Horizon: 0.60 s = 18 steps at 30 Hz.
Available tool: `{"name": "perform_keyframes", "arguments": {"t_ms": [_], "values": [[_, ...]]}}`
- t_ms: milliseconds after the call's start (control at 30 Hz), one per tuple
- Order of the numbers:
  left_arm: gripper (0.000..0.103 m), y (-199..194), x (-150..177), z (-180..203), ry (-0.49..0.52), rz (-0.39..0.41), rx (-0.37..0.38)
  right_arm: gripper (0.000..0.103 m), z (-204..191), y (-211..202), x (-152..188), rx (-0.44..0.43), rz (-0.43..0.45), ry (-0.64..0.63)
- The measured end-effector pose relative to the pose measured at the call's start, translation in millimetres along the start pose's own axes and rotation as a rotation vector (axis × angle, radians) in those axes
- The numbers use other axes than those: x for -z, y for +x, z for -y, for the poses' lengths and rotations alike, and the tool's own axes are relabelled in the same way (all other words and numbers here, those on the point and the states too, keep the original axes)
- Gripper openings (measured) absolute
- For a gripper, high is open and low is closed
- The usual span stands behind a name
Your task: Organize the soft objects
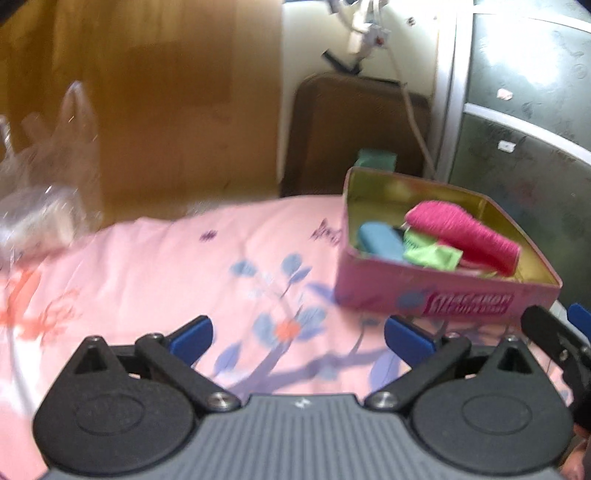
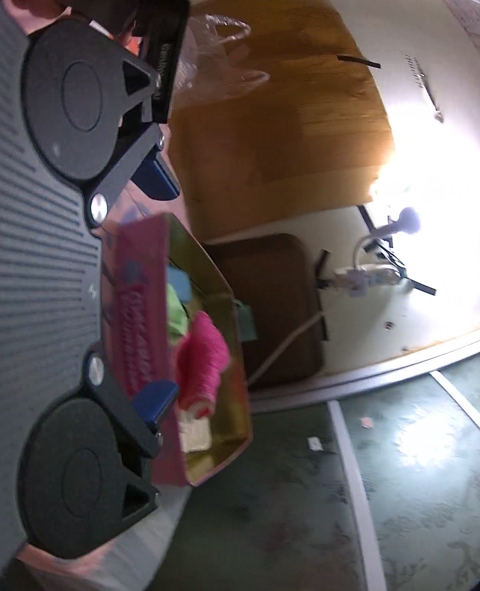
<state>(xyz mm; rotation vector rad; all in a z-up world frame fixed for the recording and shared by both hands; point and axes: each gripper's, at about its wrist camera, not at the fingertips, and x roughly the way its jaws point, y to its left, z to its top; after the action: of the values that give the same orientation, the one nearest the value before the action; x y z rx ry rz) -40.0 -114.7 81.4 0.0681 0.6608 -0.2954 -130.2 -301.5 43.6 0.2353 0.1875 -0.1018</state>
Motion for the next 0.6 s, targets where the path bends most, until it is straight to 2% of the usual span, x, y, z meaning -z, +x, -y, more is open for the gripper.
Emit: {"name": "perform_keyframes", "arguments": {"t_ms": [200,600], "values": [[0.103,-16.2,19.1,-14.5,-0.007,0.028,-0.045,0.103,-17.4,-15.7,6.1,-0.021,-0.036,0.023],[0.103,-28.9,31.6,-25.9,-0.008,0.060,-0.057,0.103,-32.4,-21.2,6.9,-0.019,-0.064,0.046]]}}
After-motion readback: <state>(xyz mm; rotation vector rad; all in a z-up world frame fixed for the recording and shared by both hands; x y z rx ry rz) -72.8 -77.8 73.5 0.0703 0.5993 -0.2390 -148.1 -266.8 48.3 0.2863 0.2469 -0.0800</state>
